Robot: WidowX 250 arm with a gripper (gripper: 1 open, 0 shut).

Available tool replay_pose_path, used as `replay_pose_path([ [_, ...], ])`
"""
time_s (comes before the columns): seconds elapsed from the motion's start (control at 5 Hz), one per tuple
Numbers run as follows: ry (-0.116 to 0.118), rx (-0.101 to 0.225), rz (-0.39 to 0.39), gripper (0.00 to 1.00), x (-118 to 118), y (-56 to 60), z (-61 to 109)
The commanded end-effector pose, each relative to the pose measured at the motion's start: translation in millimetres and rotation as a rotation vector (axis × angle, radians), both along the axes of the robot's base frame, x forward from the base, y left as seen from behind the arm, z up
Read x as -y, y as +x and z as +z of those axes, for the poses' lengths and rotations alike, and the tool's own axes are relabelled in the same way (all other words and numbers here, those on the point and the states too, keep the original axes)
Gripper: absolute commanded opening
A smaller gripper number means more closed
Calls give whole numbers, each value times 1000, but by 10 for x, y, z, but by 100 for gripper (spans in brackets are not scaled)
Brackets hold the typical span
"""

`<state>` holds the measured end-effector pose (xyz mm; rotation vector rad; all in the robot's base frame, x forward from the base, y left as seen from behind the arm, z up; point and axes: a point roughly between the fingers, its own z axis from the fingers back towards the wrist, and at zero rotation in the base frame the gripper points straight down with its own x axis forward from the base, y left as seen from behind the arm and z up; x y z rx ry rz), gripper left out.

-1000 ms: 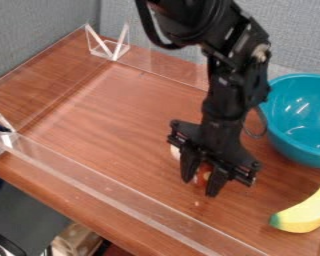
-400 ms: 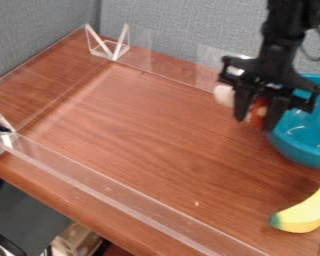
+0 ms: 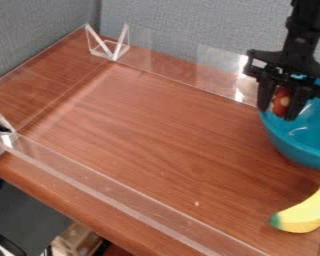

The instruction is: Put the mushroom in the blue bowl

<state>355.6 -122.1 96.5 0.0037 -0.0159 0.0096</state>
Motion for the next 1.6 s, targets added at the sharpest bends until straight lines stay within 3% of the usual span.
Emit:
replay_pose_path([
  [0.0,-22,63,44,0,-101,140,189],
  [0.6,-35,76,83,0,-190,278,142],
  [1.0,-49,87,104,0,-179,510,-28],
  [1.2,-56,108,98,0,-142,521,75],
  [1.4,-58,112,98,100,-119,546,62],
])
